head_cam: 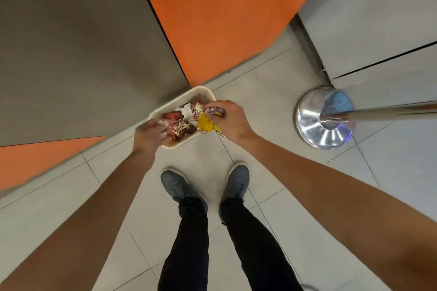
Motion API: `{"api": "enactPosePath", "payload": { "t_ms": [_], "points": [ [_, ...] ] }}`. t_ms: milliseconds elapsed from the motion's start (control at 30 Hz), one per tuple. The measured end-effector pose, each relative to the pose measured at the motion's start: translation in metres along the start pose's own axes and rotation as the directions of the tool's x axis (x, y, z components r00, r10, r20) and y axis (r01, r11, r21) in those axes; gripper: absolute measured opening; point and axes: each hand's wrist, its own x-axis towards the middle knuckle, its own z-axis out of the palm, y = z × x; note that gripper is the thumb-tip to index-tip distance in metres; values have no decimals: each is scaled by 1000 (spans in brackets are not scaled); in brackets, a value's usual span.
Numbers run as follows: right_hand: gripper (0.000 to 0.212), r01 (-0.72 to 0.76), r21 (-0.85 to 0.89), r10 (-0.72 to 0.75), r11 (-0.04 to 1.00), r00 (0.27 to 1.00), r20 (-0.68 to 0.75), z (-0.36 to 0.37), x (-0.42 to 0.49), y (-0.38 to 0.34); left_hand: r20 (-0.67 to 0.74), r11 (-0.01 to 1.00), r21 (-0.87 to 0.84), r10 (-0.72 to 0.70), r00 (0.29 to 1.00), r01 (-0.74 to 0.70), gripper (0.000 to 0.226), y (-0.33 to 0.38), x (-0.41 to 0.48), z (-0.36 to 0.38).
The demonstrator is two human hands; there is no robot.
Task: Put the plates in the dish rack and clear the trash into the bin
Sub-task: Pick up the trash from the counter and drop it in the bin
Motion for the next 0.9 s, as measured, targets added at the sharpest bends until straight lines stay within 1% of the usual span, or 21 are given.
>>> {"api": "enactPosePath", "payload": {
  "t_ms": [133, 233, 333, 367, 433, 500, 567, 633, 700, 733, 767, 800, 833, 900],
  "points": [
    [21, 5, 4, -5, 1000, 1000, -29, 18, 22, 31, -24, 999, 5, -51, 998, 51, 29, -9, 48, 12],
    [22, 15, 54, -12, 998, 999, -45, 27, 35, 43, 4, 994, 52, -99, 995, 99, 20, -15, 74, 14],
    [24, 50, 76, -46, 996, 997, -60, 39, 50, 49, -18, 991, 63, -121, 992, 122, 26, -20, 89, 12],
    [26, 68, 94, -61, 993, 995, -77, 43, 56, 49, -9, 991, 75, -115, 993, 115, 24, -23, 91, 10],
    [28, 116, 134, -101, 984, 989, -109, 52, 67, 47, 57, 989, 113, -106, 993, 99, 19, -27, 92, 7],
    [27, 161, 122, -148, 979, 983, -110, 64, 80, 47, 118, 983, 168, -101, 988, 81, 19, -32, 93, 5],
    [27, 183, 73, -178, 980, 981, -76, 79, 94, 50, 137, 978, 195, -96, 986, 68, 22, -36, 95, 2],
    [32, 198, -50, -200, 979, 979, -43, 93, 106, 56, 130, 983, 175, -85, 988, 62, 23, -36, 98, -2],
    [46, 171, -232, -158, 958, 985, 72, 103, 110, 64, 120, 986, 161, -59, 991, 39, 21, -33, 101, -6],
    [59, 150, -307, -107, 940, 982, 154, 107, 109, 69, 119, 984, 175, -38, 992, 17, 20, -30, 103, -8],
    [71, 120, -346, -42, 930, 974, 224, 110, 106, 72, 120, 980, 199, -18, 993, -6, 18, -26, 104, -10],
    [80, 87, -353, 9, 932, 965, 261, 111, 103, 74, 120, 974, 223, -1, 993, -26, 17, -23, 106, -11],
    [85, 67, -340, 30, 938, 962, 273, 111, 99, 75, 117, 971, 238, 11, 993, -38, 17, -20, 108, -13],
    [84, 64, -320, 25, 945, 964, 265, 108, 94, 79, 107, 968, 247, 23, 994, -49, 18, -16, 109, -14]
  ]
}}
